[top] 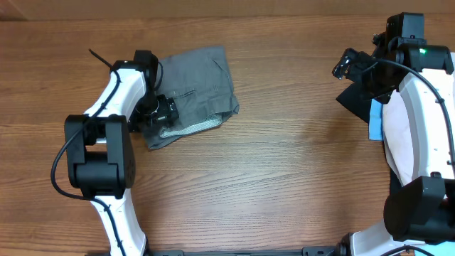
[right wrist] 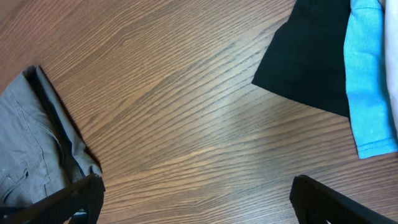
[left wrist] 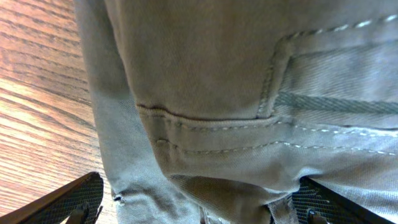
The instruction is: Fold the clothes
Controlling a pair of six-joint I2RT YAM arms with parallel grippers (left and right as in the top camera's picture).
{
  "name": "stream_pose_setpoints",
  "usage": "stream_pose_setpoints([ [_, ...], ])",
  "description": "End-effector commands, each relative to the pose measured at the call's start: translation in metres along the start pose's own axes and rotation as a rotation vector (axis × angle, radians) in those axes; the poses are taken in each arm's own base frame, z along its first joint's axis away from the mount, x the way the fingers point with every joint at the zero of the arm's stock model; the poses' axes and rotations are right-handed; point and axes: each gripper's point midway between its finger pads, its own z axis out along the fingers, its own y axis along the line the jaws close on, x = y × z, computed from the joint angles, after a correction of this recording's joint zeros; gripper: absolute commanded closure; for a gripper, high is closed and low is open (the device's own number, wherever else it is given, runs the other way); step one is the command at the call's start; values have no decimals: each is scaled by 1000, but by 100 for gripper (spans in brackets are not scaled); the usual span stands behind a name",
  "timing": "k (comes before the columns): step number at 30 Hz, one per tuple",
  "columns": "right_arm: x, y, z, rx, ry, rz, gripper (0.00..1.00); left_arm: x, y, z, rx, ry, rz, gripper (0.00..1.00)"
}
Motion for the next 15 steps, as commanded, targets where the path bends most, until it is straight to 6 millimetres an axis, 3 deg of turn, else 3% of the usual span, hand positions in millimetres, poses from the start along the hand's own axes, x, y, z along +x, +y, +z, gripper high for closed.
stream_pose_setpoints([
  [1,-3,0,-1,6,-13,-5,0,22,4,32,-18,80,-15,2],
  [4,-3,0,-1,6,-13,-5,0,23,2,36,-7,77,-14,12],
  [7,-3,0,-1,6,-13,-5,0,21,0,36,0,73,-13,30],
  [12,-3,0,-1,6,-13,-5,0,18,0,36,6,59,5,49],
  [15,-3,0,-1,5,-13,-5,0,17,0,36,6,56,31,66],
])
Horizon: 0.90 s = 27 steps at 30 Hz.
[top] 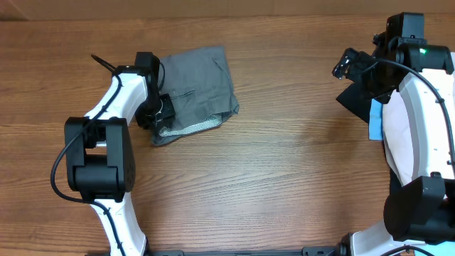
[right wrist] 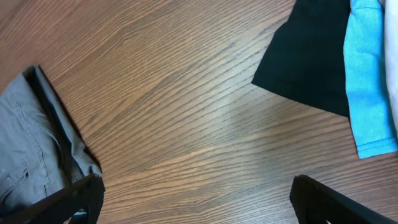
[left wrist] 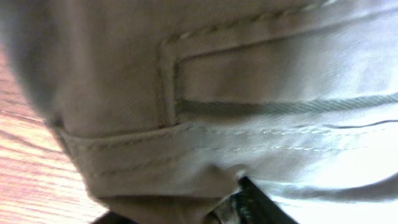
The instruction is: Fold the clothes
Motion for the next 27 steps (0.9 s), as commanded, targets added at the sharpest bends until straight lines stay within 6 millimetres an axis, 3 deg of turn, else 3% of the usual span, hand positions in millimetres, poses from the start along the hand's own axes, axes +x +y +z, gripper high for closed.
stream_pose_setpoints([
  [1,-3,0,-2,6,-13,-5,0,17,24,31,-106,75,31,71],
  [6,-3,0,-2,6,-13,-5,0,5,42,27,-209,19,34,96],
  [15,-4,0,-2,4,-16,-5,0,-30,95,7,-453,-99,104,96],
  [20,-4,0,-2,4,-16,-6,0,-55,138,-10,-614,-174,99,96],
  [27,-4,0,-2,4,-16,-5,0,-87,189,-18,-621,-269,-4,96],
])
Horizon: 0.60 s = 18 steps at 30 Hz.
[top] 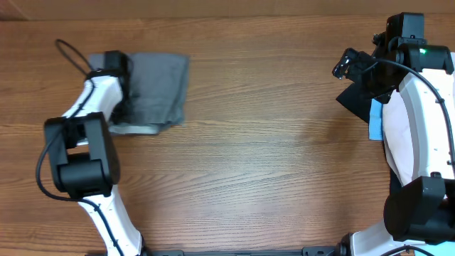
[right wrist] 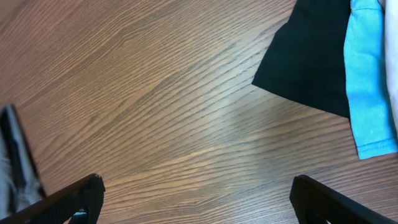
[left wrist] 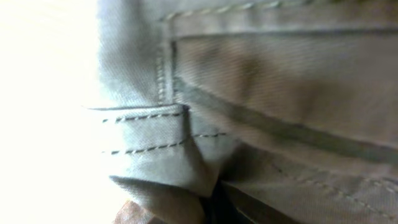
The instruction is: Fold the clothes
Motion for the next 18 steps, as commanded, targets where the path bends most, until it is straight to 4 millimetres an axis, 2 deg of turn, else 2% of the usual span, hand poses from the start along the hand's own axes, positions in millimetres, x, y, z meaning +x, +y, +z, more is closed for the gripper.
stream_pose_setpoints([
  [1,-3,0,-1,5,-14,-5,0,-2,36,26,-88,10,2,96],
  [7,-3,0,-1,5,-14,-5,0,-29,59,47,9,-75,91,93],
  [14,-3,0,-1,5,-14,-5,0,-53,96,59,-39,-168,179,85],
  [18,-3,0,-1,5,-14,-5,0,-59,106,61,-62,-189,202,59],
])
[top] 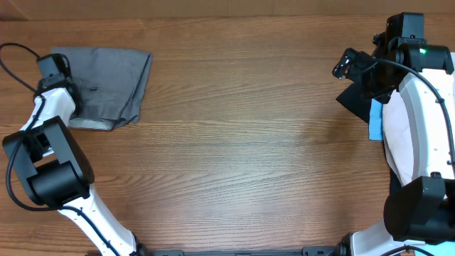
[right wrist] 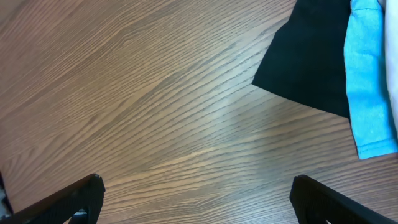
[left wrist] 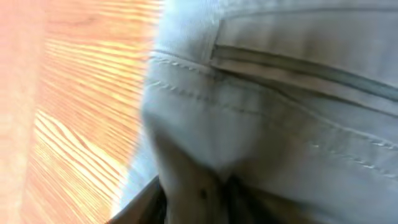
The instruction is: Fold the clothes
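Note:
The folded grey trousers (top: 108, 84) lie at the far left back of the table. My left gripper (top: 73, 103) is at their left edge, shut on a fold of the cloth. In the left wrist view the grey trousers (left wrist: 280, 93) fill most of the frame, blurred, and the left gripper (left wrist: 205, 205) pinches the fold at the bottom edge. At the back right, far from the trousers, my right gripper (top: 348, 67) hangs open over bare wood. The right wrist view shows the right gripper (right wrist: 196, 199) with its fingertips (right wrist: 78, 199) wide apart and nothing between them.
A black cloth (right wrist: 311, 62), a light blue cloth (right wrist: 370, 81) and a white cloth (top: 398, 135) lie piled at the right edge under the right arm. A cable (top: 18, 60) loops beside the left wrist. Wooden tabletop (top: 249, 156) lies between the arms.
The left gripper and the grey trousers have moved further left, to the table's far left back corner. The trousers have left the right wrist view. The right arm has not moved.
The grey trousers lay folded left of centre at the back, with the left gripper open around their left edge. It was then shut on that edge. Later gripper and trousers stood further left, and now they are at the far left. The right gripper stayed open and still.

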Controlling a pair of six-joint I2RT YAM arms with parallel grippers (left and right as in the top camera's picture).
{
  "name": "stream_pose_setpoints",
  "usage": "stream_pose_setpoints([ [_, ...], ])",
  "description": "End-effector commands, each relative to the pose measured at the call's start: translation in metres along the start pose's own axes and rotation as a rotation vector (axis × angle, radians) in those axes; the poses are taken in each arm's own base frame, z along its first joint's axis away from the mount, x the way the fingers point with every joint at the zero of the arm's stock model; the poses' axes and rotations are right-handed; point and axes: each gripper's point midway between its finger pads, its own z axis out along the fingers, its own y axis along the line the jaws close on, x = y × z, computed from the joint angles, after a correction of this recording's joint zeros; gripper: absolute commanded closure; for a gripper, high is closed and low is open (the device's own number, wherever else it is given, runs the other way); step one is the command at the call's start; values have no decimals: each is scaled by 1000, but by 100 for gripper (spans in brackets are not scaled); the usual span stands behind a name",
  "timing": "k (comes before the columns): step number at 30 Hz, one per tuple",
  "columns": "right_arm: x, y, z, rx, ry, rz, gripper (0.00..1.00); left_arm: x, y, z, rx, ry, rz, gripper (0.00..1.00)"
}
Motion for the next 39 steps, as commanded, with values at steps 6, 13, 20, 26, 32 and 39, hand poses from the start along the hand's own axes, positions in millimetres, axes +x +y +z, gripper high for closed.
stream_pose_setpoints([
  [6,-3,0,-1,5,-14,-5,0,-5,43,-5,-241,25,20,40],
  [13,-3,0,-1,5,-14,-5,0,-59,25,-71,-94,-152,-167,43],
  [20,-3,0,-1,5,-14,-5,0,-81,-48,-133,273,-244,-165,64],
  [26,-3,0,-1,5,-14,-5,0,-68,-123,-143,601,-177,-148,94],
  [32,-3,0,-1,5,-14,-5,0,-44,-197,-127,830,-77,-85,96],
  [39,-3,0,-1,5,-14,-5,0,-42,-227,-132,908,-74,-50,96],
])
